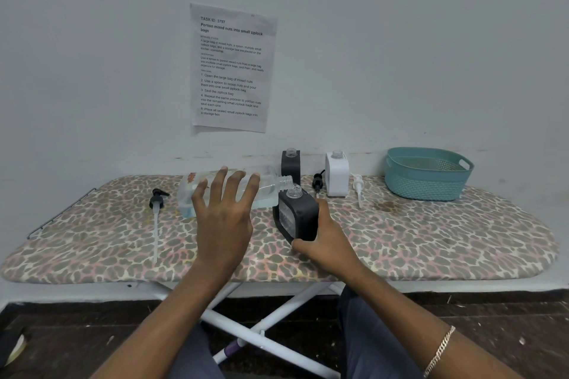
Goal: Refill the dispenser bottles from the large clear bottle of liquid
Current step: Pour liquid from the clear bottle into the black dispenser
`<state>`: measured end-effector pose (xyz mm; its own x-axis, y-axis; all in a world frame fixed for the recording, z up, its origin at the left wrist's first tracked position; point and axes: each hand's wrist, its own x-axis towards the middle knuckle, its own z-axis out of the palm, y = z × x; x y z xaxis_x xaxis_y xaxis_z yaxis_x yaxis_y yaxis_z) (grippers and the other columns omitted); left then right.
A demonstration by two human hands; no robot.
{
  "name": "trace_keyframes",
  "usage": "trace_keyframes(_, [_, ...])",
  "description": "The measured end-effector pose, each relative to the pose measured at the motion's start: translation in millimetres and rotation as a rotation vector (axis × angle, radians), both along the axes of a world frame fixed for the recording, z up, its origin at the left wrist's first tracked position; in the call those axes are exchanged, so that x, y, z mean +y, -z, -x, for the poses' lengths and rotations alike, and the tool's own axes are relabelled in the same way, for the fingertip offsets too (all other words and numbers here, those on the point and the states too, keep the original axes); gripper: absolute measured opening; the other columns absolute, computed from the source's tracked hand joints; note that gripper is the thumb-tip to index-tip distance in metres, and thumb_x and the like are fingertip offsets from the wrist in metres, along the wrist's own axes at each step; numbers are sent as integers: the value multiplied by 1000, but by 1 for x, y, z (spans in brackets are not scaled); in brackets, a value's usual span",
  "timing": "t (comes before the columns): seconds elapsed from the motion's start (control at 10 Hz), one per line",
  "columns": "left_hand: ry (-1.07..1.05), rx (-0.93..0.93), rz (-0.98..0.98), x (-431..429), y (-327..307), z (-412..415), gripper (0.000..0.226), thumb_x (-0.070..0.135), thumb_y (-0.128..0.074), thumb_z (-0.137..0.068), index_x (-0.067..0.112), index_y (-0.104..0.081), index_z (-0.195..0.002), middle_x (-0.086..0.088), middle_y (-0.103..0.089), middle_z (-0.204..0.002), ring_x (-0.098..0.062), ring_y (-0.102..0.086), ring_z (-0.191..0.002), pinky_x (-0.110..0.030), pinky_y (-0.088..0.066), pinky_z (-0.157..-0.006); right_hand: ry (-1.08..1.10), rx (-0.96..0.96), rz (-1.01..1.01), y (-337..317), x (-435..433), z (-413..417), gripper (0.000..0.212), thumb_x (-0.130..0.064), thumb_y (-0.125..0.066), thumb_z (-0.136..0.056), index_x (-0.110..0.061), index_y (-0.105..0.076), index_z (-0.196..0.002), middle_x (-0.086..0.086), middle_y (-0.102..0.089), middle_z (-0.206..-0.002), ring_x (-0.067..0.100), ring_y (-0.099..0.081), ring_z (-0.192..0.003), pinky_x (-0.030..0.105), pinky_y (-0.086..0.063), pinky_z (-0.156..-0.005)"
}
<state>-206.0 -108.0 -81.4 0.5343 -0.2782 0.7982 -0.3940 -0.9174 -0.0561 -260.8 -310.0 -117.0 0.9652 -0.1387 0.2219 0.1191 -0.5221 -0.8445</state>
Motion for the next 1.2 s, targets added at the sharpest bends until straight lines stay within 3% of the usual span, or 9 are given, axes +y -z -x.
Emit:
trace_keyframes(0.5, [4, 0, -3, 0, 0, 1, 74, -12, -68, -72, 17, -62, -140, -12, -61, -139, -39, -49, -140, -62, -33, -111, 1, 10, -12, 1, -1, -1, 83, -12, -77, -82, -35, -28, -144, -3, -67, -114, 10, -75, -69, 20, -56, -56])
trace_keyframes(0.7, [2, -4, -5, 0, 0, 1, 74, -12, -68, -72, 17, -62, -140, -12, -61, -138, -39, -49, -140, -62, -32, -111, 12, 21, -5, 2, 0, -1, 81, -14, -78, -80, -35, -30, -142, -2, -67, -109, 18, -76, -67, 41, -64, -58])
trace_keyframes(0.8, [2, -5, -5, 0, 0, 1, 74, -12, -69, -72, 17, -62, -140, -12, -61, -138, -39, -49, -141, -62, -32, -111, 11, 17, -9, 2, 0, -1, 80, -14, -78, -80, -37, -30, -139, -1, -67, -110, 19, -76, -68, 45, -65, -59])
trace_keyframes(1.2, [-2, 3, -7, 1, 0, 1, 74, -12, -69, -72, 17, -62, -140, -11, -60, -139, -38, -48, -141, -62, -32, -111, 16, 12, 5, 4, -1, -3, 77, -17, -78, -79, -39, -30, -135, -2, -68, -110, 17, -76, -74, 39, -65, -62])
